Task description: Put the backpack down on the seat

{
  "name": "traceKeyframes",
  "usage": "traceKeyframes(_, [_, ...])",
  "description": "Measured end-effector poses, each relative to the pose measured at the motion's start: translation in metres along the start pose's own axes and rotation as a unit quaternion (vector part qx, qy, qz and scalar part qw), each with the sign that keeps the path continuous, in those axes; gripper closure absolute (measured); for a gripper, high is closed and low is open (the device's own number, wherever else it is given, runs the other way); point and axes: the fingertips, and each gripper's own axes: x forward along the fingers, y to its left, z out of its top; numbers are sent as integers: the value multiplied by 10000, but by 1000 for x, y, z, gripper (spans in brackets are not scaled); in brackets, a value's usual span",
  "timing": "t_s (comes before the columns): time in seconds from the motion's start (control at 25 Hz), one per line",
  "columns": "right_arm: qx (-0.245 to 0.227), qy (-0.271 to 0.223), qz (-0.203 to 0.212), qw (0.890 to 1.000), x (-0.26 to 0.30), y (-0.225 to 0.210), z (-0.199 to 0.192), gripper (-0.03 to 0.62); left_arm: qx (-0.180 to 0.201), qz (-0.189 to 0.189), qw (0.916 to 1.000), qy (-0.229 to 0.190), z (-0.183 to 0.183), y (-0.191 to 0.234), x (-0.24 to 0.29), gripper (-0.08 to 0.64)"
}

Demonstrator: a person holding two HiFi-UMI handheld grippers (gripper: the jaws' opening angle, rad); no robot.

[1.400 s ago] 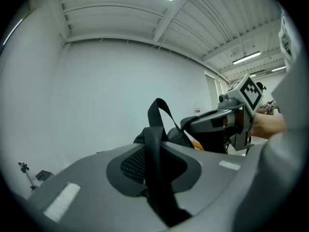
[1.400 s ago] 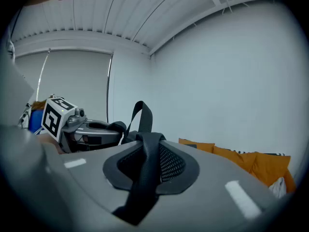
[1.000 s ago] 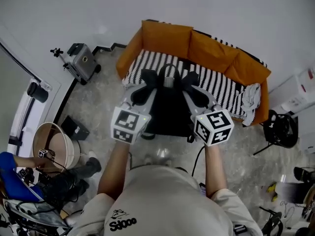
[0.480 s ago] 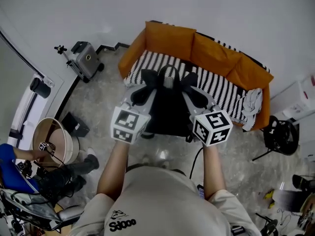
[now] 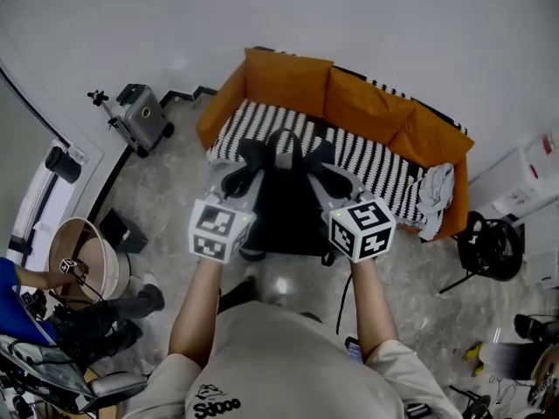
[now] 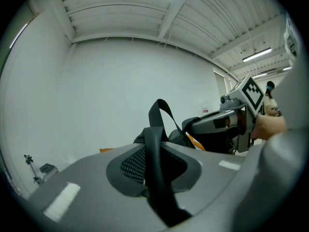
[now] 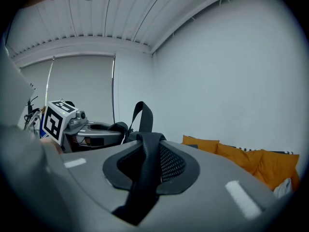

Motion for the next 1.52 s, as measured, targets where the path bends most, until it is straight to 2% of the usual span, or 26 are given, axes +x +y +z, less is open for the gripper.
traceKeyframes(0.28, [66,-8,-88,9999,4,-24,-1,528,-20,-78,9999,-84,1,-3,24,502])
traceKeyframes(0.56, [133,57,-67,9999,33,-53,-3,528,-20,-148,9999,-29,-3,13,59,502])
traceKeyframes(1.12, [211,145,-108,9996,138,-118,19,528,-229,-223,9995,-42,-1,95,154,502])
traceKeyframes(1.52, [316,183,-245,9990,213,-170,38,528,-216,-374,9991,-18,3,154,227,503])
